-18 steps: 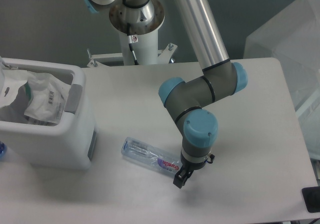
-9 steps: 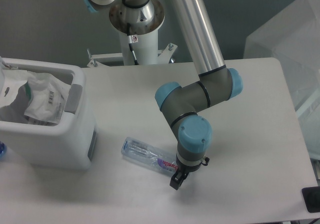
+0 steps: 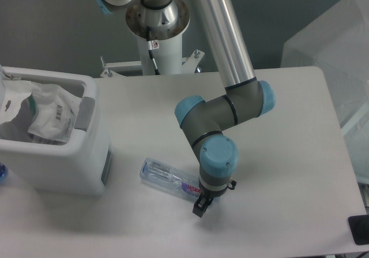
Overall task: Place the trash in the trash can
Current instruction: 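Lower the gripper and close it around the bottle near the cap, then lift the bottle and carry it over the trash bin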
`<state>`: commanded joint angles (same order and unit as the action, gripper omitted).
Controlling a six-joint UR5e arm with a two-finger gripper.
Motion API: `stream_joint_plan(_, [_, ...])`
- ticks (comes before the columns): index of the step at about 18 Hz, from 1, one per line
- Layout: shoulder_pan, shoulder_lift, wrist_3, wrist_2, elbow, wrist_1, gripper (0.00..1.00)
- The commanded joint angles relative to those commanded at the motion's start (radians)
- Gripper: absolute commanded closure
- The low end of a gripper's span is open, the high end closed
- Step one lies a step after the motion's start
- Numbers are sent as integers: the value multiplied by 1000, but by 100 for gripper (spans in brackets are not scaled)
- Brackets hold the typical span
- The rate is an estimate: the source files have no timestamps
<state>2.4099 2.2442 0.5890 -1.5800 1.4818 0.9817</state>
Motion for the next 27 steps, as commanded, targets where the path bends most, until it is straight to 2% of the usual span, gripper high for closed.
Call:
stream_joint_plan(3, [-6, -9, 3, 3, 6, 0, 14])
stream_joint_plan(5, [-9, -12, 24, 6, 6, 0, 33])
stream_joint_plan(7, [-9, -17, 26, 6, 6, 0, 41])
stream_joint_plan(10, [-12, -20, 26, 3, -8, 0, 45])
stream_joint_plan(16, [-12, -32, 23, 0, -37, 0, 45])
stream_joint_plan(21, [-15, -49, 6, 8, -142, 0, 45])
stream_joint_plan(23, [-35, -61, -33, 12, -175, -3, 49])
stream_joint_plan(27, [-55, -97, -165, 43, -198, -14, 49])
